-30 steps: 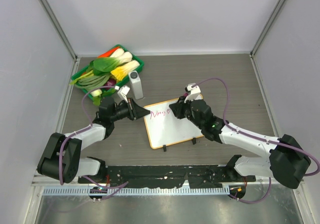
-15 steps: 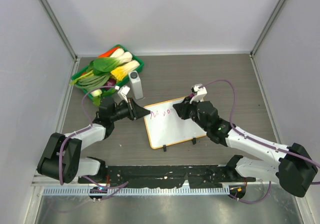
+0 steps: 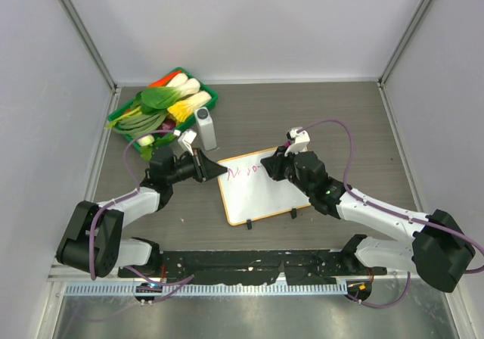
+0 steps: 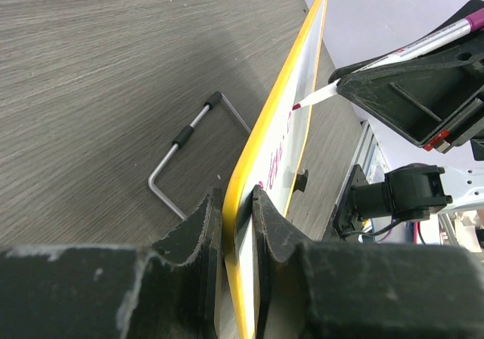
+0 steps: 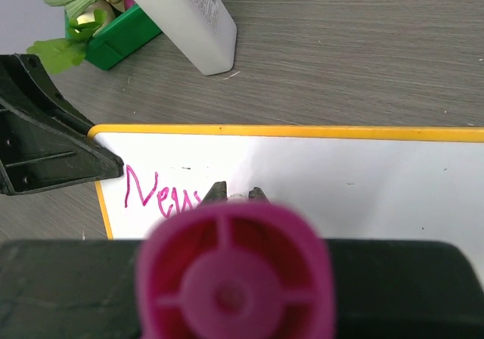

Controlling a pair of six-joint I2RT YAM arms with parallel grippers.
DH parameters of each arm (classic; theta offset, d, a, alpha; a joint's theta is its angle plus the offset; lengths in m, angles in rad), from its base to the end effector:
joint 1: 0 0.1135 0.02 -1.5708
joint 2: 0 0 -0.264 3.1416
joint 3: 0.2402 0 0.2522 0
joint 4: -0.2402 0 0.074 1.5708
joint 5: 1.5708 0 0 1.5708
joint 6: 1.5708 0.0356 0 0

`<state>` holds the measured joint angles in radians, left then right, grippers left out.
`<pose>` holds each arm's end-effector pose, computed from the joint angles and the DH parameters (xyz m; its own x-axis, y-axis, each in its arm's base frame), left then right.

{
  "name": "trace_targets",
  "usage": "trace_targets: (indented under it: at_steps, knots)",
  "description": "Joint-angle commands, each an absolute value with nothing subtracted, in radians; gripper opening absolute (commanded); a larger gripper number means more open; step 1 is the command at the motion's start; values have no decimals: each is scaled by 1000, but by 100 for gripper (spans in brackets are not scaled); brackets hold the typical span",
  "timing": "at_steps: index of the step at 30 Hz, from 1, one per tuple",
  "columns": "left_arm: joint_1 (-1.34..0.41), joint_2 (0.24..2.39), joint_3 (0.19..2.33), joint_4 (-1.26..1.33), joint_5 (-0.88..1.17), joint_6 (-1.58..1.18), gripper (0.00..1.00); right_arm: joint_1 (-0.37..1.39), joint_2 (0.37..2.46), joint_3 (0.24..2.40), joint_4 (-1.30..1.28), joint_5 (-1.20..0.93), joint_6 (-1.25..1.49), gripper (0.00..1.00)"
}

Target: Write a sentence on the whiteboard

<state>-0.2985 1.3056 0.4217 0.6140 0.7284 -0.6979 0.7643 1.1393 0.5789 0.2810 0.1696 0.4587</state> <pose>0.2315 -0.0960 0.1901 -0.7303 -0.2770 -0.6244 0.4742 0.4523 -0.7553 0.1874 0.1713 0.2438 -0.4287 0.1936 -0.8825 -0.4184 0.8231 0.3839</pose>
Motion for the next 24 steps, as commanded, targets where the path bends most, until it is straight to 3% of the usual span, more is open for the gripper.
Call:
trace_targets:
  at_steps: [1, 24]
  knots:
    - [-308, 1305, 425, 558, 692, -615, 0, 759, 1149, 607, 319, 181, 462, 1]
    - [-308, 1296, 423, 554, 689, -612, 0, 759, 1111, 528, 242, 138, 475, 1]
